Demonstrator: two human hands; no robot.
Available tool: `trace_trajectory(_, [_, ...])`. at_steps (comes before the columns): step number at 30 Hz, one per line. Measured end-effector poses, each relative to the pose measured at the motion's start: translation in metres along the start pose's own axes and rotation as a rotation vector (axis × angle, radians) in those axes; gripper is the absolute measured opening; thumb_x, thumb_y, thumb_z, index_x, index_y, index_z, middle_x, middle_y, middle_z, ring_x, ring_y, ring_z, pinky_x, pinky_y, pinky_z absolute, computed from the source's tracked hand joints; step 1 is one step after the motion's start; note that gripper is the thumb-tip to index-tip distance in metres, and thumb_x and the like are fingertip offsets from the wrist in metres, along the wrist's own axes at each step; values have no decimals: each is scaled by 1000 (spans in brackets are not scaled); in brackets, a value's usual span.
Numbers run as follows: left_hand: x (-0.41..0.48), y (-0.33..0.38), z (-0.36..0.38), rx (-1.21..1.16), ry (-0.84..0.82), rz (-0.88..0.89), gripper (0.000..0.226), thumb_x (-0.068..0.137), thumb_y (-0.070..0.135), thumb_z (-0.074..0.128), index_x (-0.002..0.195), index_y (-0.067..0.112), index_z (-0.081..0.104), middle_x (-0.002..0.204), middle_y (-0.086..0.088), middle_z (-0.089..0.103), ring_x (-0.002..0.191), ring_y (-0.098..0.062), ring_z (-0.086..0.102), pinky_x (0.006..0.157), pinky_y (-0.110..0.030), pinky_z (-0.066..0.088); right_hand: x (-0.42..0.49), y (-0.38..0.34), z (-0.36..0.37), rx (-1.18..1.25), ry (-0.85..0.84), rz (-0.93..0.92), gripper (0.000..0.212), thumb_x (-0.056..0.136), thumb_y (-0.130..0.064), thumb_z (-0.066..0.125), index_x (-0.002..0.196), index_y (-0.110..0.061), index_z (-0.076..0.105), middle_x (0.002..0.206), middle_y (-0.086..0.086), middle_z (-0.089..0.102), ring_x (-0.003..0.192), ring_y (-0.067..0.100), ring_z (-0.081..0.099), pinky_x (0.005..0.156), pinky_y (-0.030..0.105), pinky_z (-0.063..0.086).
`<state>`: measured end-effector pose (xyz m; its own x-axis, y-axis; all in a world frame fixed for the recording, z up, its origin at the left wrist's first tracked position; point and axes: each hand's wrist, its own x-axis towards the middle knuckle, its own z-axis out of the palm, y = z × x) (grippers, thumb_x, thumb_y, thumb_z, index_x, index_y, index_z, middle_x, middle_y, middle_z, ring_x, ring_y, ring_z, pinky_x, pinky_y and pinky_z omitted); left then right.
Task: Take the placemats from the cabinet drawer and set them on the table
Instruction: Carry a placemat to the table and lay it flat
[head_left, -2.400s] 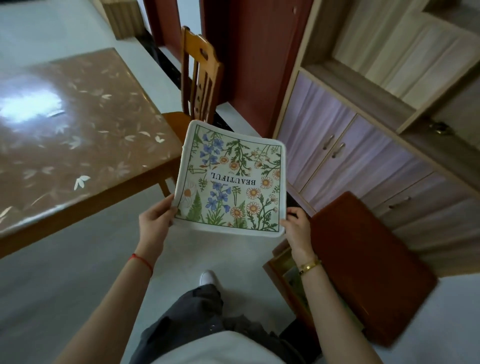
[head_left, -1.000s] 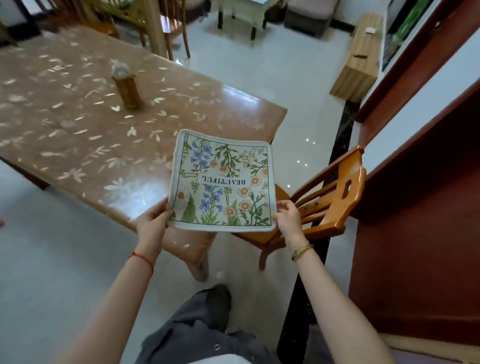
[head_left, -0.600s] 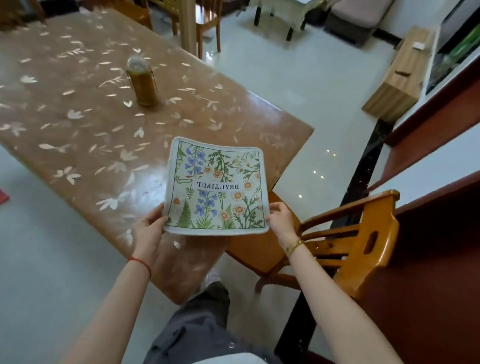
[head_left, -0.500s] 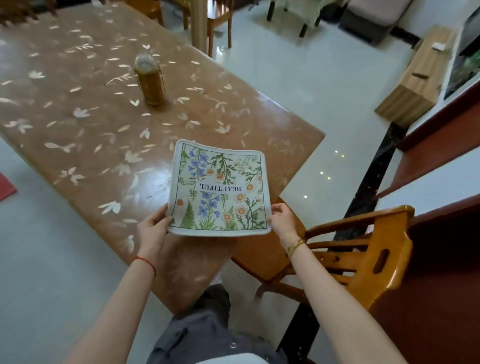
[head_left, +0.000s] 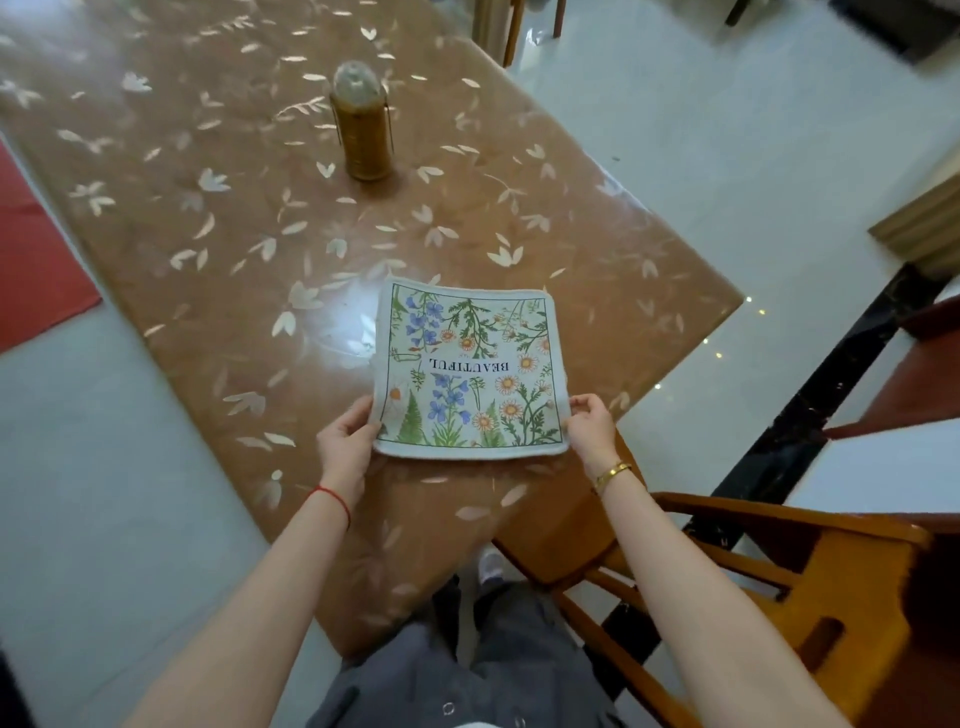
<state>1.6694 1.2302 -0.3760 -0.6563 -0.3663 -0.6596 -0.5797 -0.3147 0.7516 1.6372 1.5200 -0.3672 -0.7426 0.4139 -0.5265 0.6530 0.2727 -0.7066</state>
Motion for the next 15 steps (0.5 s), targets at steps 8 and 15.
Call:
trace_trajectory(8, [-8,-16,31,26,-35,-119,54,90,-15,50,142,2,44,138,-14,58,116,-31,63,90,-40,55,29,4,-14,468,-35,208,32,91,-7,57,123,-2,55,105,10,66,91,23,65,87,39,55])
trace_trajectory(15, [-26,-36,75,-98,-3,-309,58,92,-20,40,145,4,35,137,-18,53,123,-37,56,80,-39,56,23,19,-14,737,-270,381,39,93,-16,59,129,-6,50,128,17,58,120,33,53,104,46,44])
